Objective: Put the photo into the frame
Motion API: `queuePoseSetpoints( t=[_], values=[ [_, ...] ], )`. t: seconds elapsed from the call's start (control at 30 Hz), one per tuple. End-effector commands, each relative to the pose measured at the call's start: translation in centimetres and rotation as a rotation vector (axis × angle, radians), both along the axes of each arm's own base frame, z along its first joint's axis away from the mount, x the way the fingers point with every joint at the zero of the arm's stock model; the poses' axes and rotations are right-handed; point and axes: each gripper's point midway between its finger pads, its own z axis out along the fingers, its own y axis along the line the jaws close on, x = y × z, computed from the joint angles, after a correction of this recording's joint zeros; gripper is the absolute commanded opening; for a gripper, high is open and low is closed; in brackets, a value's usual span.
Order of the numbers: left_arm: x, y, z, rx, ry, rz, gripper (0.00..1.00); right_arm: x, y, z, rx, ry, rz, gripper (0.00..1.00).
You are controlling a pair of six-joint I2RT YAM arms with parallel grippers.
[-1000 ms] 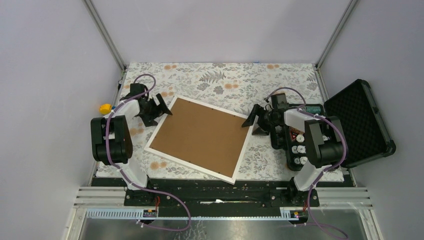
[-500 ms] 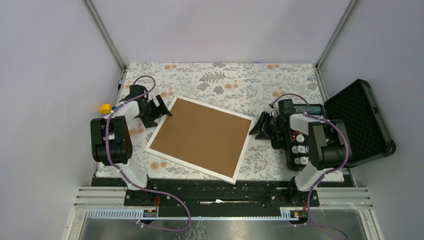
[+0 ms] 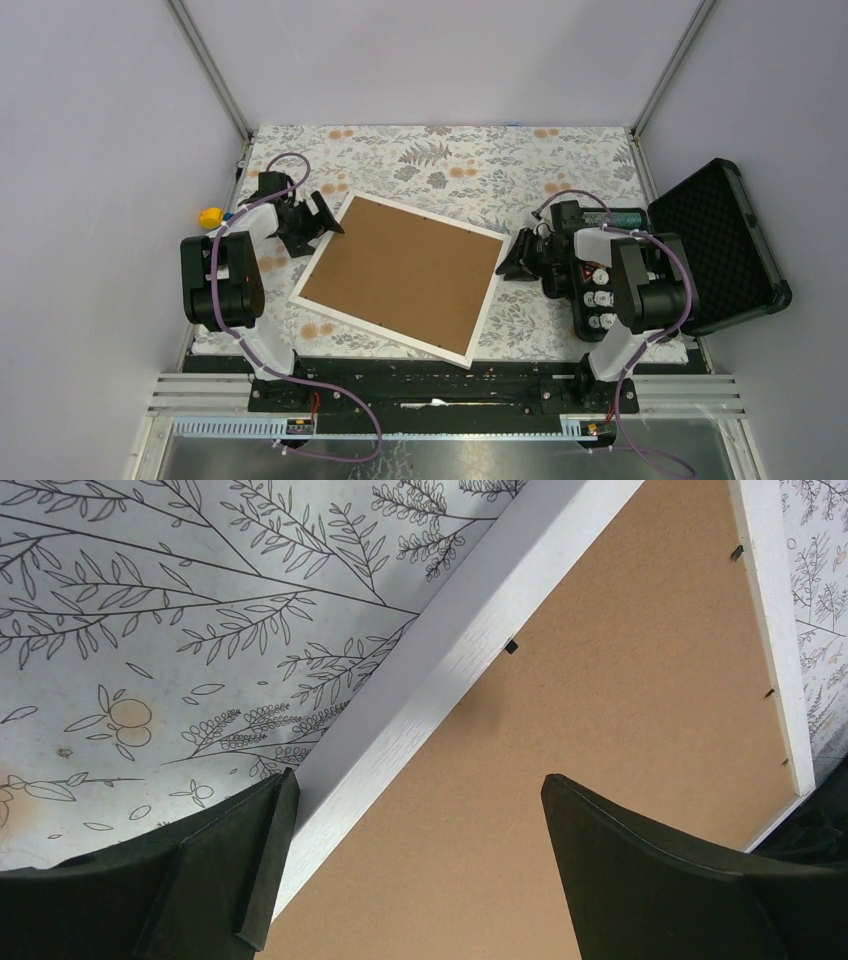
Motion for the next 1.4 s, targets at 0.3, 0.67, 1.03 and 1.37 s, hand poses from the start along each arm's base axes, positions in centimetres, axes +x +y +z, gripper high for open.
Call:
queuePoseSetpoints(
  t=[0.3, 0.67, 1.03, 1.37],
  values=[
    [-0.2, -0.8, 1.0, -0.044, -0.032, -0.02, 0.99, 0.1, 0.8, -1.6, -0.059, 0.024, 0.021, 0.37],
    [-0.5, -2.0, 0.3, -0.109, -0.011, -0.057, 0.99, 0.1, 1.1, -4.3, -0.236, 0.117, 0.041, 0.36],
    [-0.8, -3.3, -0.3, -0.14, 0.009, -0.096, 0.99, 0.8, 0.2, -5.8, -0.496, 0.175, 0.113, 0.36],
    [-0.7, -3.3, -0.2, -0.134, 0.008, -0.092, 0.99, 1.6, 1.1, -7.3, -0.73, 0.207, 0.191, 0.36]
  ],
)
